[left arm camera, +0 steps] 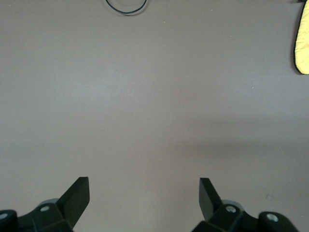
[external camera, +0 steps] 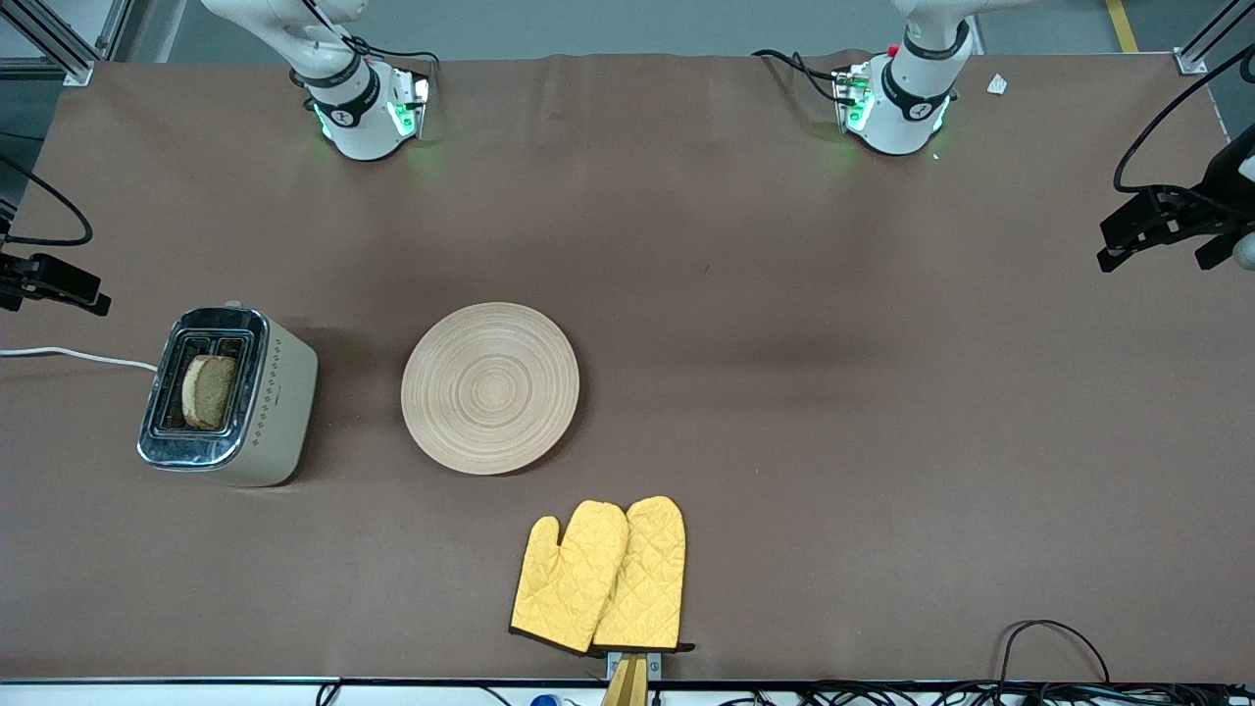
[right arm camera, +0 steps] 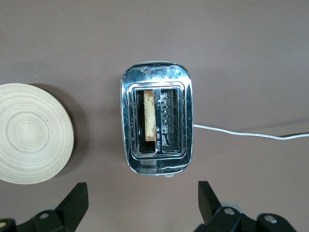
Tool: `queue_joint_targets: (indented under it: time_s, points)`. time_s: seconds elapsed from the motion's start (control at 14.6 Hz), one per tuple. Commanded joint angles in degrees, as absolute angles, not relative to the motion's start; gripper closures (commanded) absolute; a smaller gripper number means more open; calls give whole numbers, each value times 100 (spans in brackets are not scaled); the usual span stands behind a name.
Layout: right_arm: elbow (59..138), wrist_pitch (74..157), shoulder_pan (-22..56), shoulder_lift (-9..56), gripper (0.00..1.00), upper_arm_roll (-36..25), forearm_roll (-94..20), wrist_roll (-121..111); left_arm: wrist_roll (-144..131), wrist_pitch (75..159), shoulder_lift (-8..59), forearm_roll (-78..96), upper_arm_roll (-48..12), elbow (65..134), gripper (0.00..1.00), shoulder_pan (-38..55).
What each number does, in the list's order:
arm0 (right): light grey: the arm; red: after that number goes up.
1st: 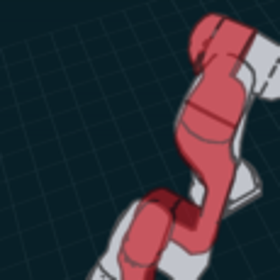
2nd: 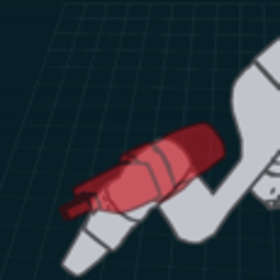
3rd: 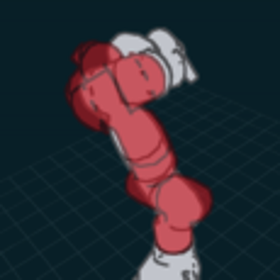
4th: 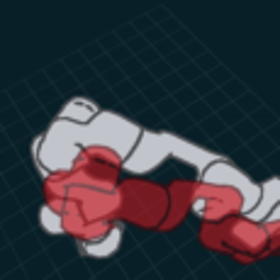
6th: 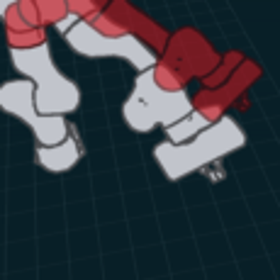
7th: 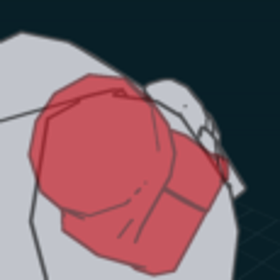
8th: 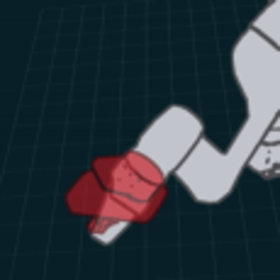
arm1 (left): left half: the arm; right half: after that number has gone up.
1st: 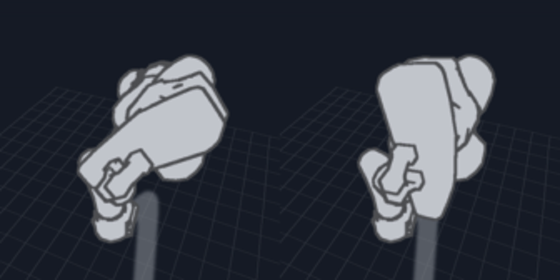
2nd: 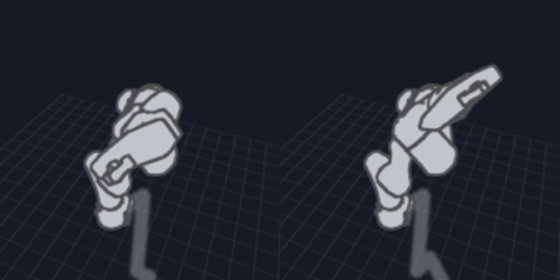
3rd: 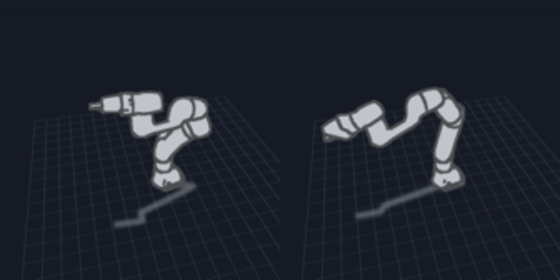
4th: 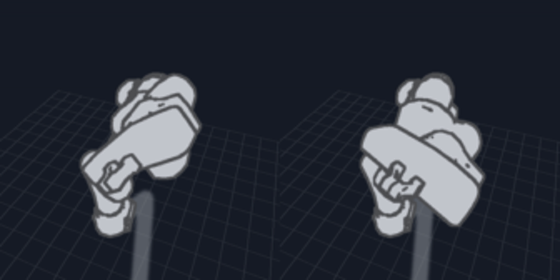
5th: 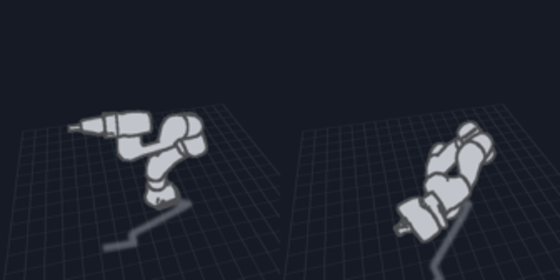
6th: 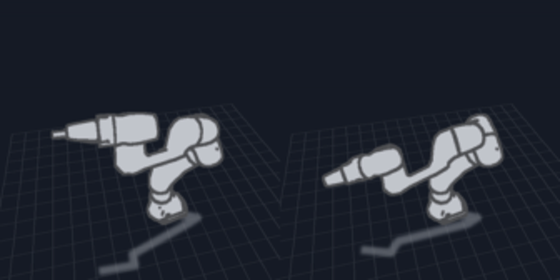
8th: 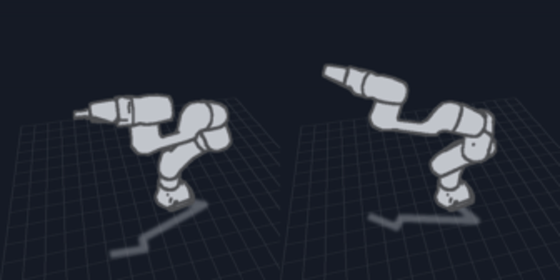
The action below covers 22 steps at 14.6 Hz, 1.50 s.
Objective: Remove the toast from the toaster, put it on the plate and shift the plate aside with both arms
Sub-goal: 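Move the right gripper toward the bread slice in the chrome toaster, then grasp the bread slice in the toaster slot with the right gripper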
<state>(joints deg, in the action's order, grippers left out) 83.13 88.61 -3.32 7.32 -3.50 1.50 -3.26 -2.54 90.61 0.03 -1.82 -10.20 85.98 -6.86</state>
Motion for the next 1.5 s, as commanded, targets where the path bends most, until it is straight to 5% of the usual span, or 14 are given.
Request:
queue_joint_targets:
  time_s: [0.0,0.55,0.96,1.43]
  points:
    - [8473,8877,-273,554,0,-404,88,-387,-125,9026,35,-316,-1037,8473,0,-668]
    - [8665,9025,-246,1043,0,-413,44,-387,-598,9018,-35,-439,-1055,8482,0,-677]
    - [9510,10695,-255,1792,0,-413,35,-413,-528,8965,-9,-704,-1389,8455,0,-712]
    - [9676,10635,-272,2074,0,-413,35,-413,-545,8886,70,-650,-1389,8499,0,-712]
